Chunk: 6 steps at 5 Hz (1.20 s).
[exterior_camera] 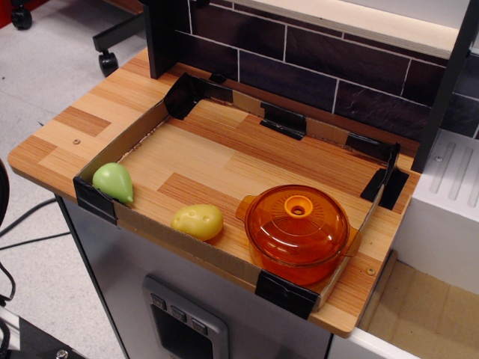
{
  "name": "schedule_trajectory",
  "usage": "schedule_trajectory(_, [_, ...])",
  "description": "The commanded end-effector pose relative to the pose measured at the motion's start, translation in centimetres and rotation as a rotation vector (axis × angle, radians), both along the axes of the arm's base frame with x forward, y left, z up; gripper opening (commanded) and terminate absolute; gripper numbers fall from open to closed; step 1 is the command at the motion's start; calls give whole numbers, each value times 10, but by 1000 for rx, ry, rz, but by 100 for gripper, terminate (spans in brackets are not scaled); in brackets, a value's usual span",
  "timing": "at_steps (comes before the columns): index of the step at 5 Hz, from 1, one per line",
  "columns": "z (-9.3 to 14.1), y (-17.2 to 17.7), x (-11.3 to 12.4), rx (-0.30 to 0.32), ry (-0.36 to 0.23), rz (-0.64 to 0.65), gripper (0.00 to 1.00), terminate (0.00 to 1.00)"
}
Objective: Take lid off pot
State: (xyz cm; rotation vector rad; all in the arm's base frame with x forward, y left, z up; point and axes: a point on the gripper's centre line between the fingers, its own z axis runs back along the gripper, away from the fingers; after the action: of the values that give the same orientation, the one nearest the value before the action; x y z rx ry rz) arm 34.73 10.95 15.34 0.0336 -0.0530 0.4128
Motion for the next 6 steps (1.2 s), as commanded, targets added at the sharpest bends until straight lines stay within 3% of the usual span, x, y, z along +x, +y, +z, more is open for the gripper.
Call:
schedule_trajectory(1, [0,0,0,0,0,0,100,0])
schedule_trajectory(3, [-7,-71,-39,-57,13,-178,100,0])
schedule_trajectory(4, [-8,-103,-58,-133,-6,-261,100,0])
schedule_trajectory(6, [-19,-153,-88,-212,-10,-354,100,0])
